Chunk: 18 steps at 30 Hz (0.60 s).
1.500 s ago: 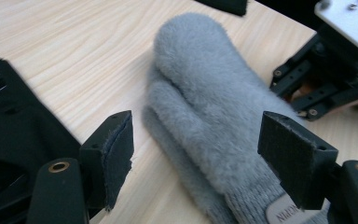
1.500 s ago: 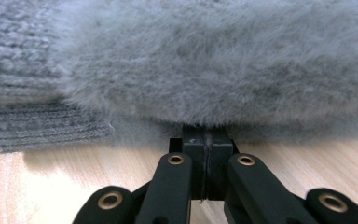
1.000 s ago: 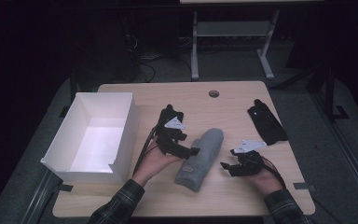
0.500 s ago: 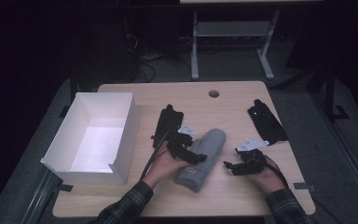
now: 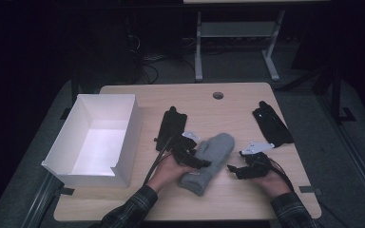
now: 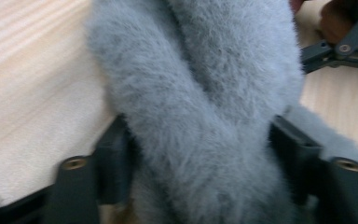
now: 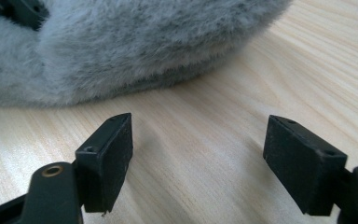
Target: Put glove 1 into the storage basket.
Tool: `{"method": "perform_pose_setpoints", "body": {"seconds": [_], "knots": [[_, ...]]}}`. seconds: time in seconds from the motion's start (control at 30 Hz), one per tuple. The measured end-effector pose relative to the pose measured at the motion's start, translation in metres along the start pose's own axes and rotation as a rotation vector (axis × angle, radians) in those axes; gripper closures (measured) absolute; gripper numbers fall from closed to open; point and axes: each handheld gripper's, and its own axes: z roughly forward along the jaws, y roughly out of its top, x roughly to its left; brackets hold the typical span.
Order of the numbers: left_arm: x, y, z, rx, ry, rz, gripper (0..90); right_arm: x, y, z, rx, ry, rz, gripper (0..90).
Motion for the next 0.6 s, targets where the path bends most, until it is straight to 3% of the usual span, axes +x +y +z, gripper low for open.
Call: {"method": "perform_pose_setpoints", "body": {"seconds": [0.13,0.27,0.6], "knots": [[0.003,-0.001,0.0,-0.001,-0.039,-0.026,49.8,0.0,-0.001,0.001,-0.011,0.002,0.001,19.2],[0.003,0.001,-0.002,0.008,-0.047,-0.016,62.9,-0.002,-0.001,0.003,-0.003,0.008,0.014,14.3],[0.0,0.006,-0.018,-0.039,-0.039,-0.018,69.9,-0.002,-0.001,0.003,-0.002,0.009,0.012,13.6]]}}
